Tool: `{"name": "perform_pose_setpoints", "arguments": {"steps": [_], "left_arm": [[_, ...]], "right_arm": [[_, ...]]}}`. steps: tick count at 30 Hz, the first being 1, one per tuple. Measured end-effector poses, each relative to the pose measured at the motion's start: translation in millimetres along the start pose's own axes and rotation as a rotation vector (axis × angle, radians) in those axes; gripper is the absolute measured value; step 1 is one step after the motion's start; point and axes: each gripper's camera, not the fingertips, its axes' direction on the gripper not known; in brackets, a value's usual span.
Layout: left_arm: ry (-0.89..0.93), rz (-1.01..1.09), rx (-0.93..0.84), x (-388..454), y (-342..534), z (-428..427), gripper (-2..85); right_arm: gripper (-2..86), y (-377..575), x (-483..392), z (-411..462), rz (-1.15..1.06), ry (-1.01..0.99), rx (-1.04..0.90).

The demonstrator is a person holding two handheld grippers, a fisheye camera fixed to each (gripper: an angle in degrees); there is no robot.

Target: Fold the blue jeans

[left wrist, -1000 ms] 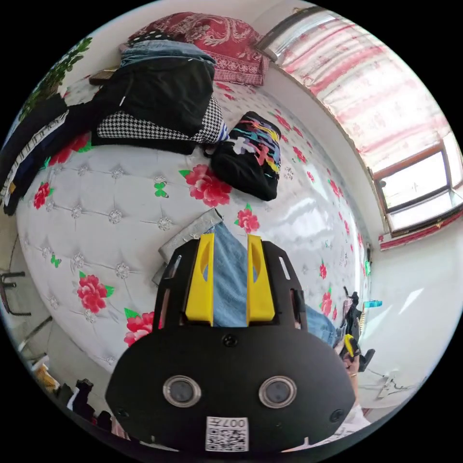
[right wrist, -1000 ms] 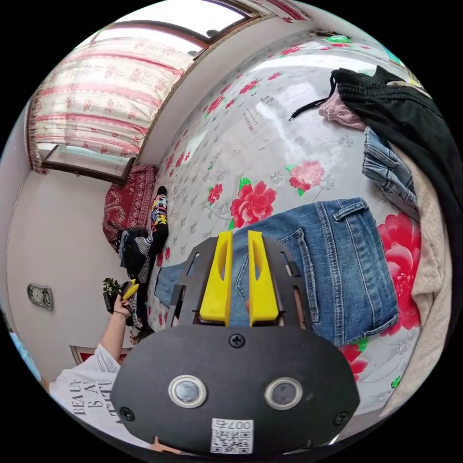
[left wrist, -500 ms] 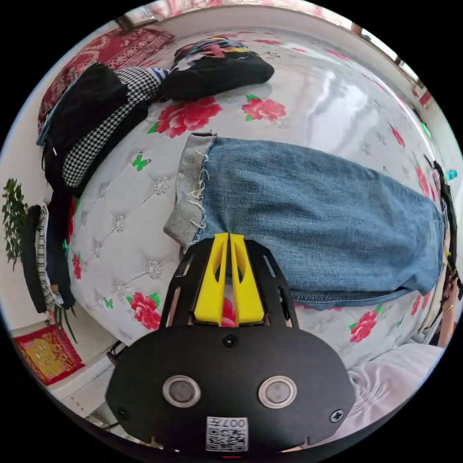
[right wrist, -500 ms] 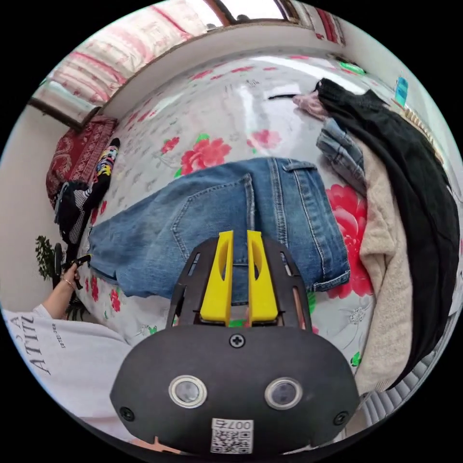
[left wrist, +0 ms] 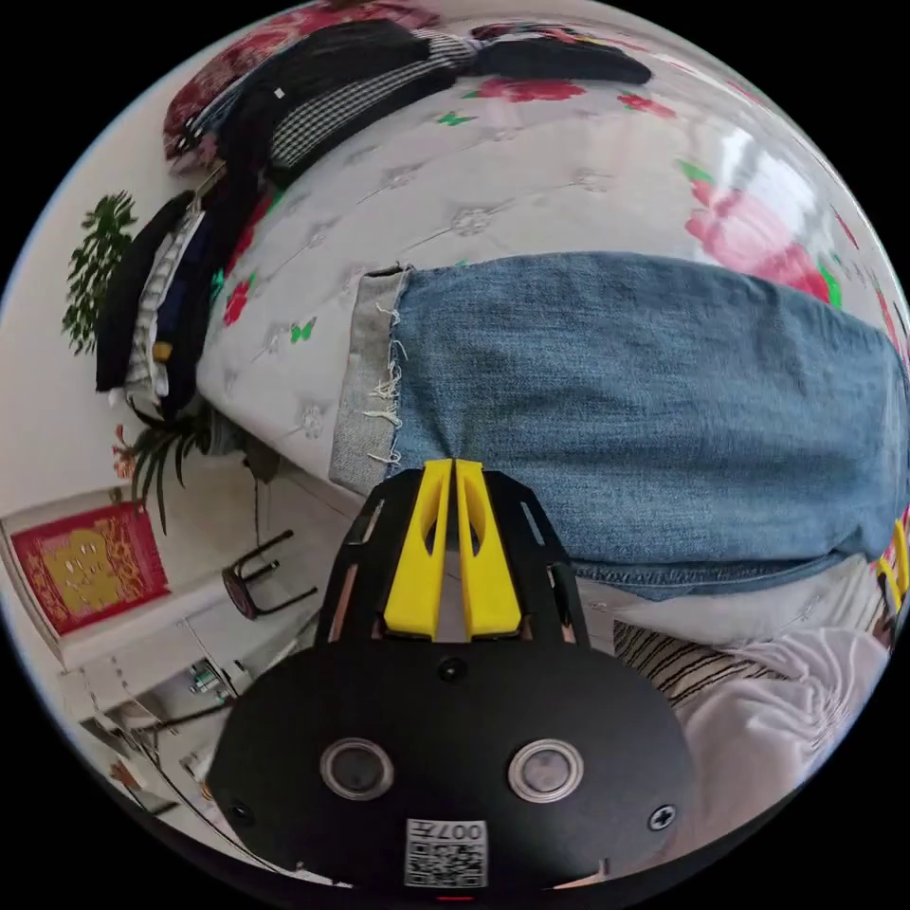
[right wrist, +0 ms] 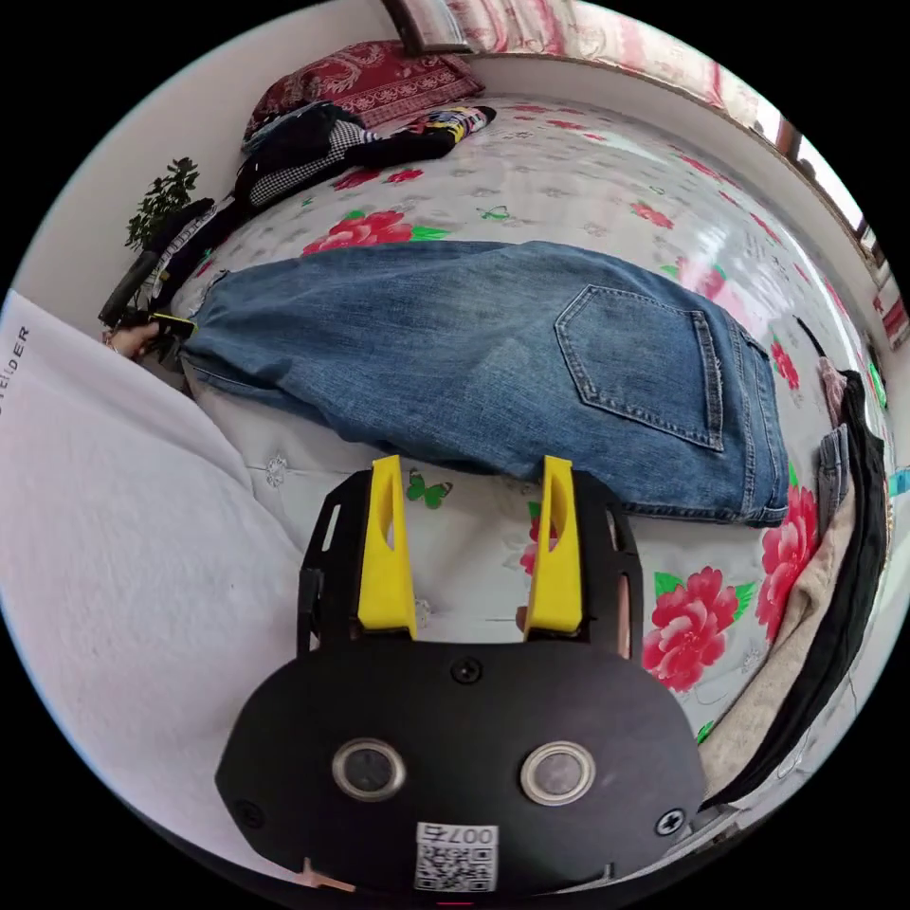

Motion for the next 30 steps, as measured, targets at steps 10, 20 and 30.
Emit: {"name": "perform_pose_setpoints", "arguments": {"steps": [10, 20, 30], "left_arm": [[0.018, -0.078, 0.407, 18.0, 104.4, -96.3, -1.0], [0.348, -0.054, 0.390, -38.2, 151.0, -70.2, -0.9], [0.744, 0.614, 0.244, 203.7, 116.7, -48.0, 4.5]], "right_arm": [[5.1, -45.6, 17.2, -12.2, -0.078, -0.070, 0.032], [0.5, -85.8, 76.0, 1.8, 0.029, -0.250, -0.003], [0.6, -65.6, 114.8, 14.2, 0.112, -0.377, 0.031]]}}
